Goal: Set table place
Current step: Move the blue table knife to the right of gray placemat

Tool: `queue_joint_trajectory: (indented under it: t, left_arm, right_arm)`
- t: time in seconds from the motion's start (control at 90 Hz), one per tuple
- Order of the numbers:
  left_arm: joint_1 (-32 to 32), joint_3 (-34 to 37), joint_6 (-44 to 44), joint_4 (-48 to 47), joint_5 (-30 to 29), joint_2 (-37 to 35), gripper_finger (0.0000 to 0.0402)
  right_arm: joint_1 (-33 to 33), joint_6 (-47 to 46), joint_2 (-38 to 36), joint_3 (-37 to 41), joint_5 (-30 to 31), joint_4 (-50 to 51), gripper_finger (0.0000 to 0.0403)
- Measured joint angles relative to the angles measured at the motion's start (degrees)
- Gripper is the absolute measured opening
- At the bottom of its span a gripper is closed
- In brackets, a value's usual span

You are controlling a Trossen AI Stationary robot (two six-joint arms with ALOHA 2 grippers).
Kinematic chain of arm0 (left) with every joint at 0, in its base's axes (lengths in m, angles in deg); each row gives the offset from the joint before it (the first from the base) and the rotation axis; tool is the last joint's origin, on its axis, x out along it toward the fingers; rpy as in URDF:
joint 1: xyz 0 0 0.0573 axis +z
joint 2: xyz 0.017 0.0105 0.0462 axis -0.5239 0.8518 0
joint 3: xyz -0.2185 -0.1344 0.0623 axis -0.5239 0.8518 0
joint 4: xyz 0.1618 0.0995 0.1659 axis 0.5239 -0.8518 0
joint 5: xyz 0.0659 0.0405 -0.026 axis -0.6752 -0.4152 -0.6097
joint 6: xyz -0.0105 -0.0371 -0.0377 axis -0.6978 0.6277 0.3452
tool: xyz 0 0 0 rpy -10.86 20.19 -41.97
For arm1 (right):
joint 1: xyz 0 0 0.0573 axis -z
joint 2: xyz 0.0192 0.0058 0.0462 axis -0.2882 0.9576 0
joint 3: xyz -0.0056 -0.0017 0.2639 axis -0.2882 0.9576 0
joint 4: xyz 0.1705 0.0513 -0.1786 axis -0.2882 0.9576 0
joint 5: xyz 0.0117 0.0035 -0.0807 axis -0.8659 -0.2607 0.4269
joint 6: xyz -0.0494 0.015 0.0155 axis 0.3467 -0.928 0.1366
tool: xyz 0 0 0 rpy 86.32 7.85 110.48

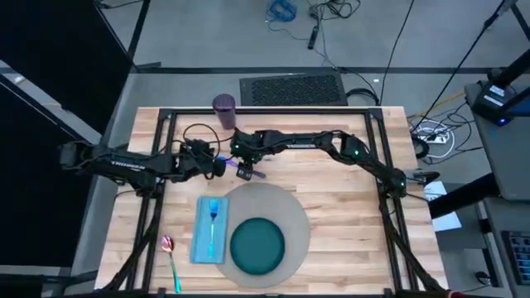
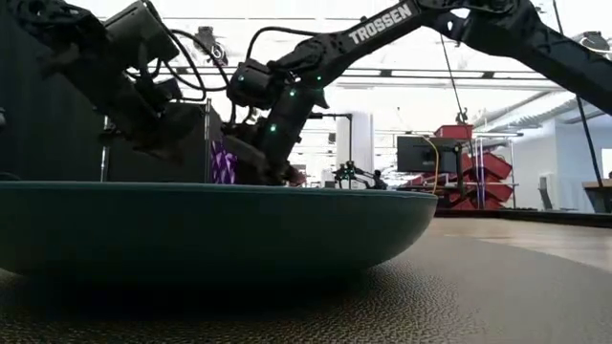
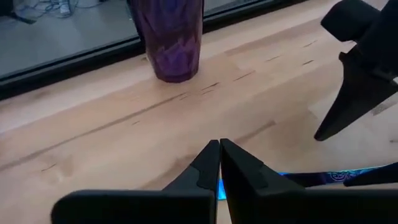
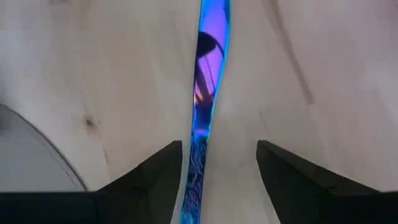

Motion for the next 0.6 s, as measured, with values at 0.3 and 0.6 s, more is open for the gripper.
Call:
queue_joint_trajectory:
  t: [0.3,0.6]
  left_arm:
    - [0.00,0.00,0.04,0.07,-0.02,0.00,0.0000]
    - [0.00,0.00,0.09,0.20,0.25,0.00,0.0000]
  right_arm:
    - [-0.28,-0.33,0.00,0.02,1.41,1.66,0.0201]
    - [-1.59,-1.32,1.12,0.03,3.07,2.14,0.0201]
